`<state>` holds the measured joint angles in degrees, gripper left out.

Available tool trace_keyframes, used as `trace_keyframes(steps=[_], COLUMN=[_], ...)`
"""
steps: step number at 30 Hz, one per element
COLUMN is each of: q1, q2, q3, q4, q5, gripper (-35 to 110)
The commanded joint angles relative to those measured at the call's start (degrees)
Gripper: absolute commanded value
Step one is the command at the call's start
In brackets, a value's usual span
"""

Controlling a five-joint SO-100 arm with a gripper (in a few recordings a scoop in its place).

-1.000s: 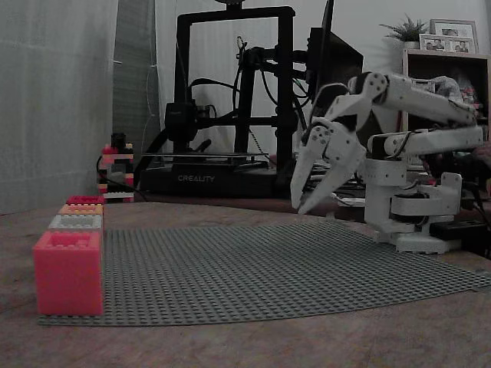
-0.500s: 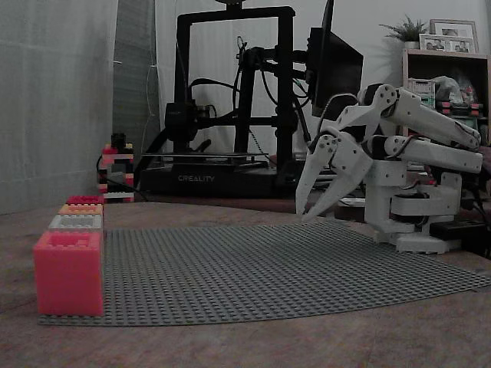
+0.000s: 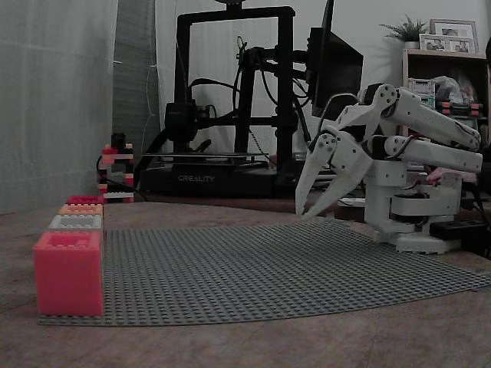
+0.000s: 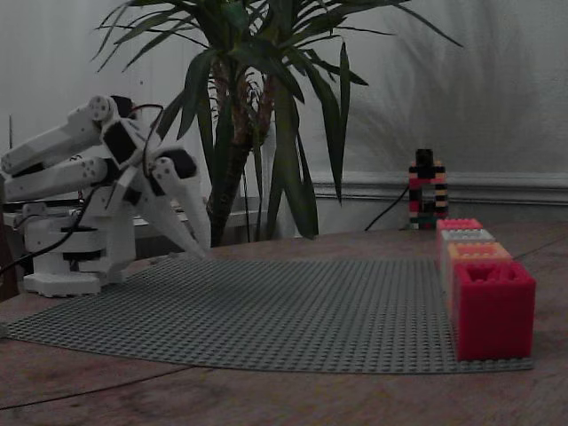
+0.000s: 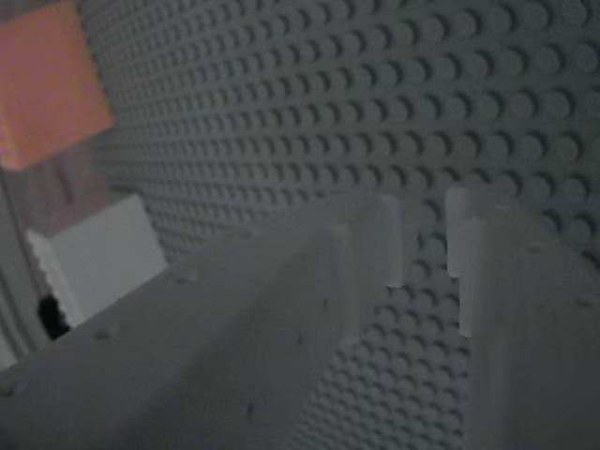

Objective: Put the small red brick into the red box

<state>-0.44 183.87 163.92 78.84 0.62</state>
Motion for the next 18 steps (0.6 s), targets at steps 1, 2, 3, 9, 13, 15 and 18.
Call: trace_keyframes(steps=[1,2,3,9,13,15,18], q1=[-1.67,-2.2,-2.64,-2.9,-2.9,-2.9,-2.9], q2=[0.62,0.62,0.62,0.62,0.62,0.62,0.62], q3=[-0.44,-0.44,-0.44,-0.44,-0.44,-0.44,-0.44], q4=[1.76,1.76,1.76,1.76,1.76,1.76,1.76], q5=[0.88,0.62,0.44,1.41,1.41,1.49,1.58], gripper=[0,0,0,0,0,0,0])
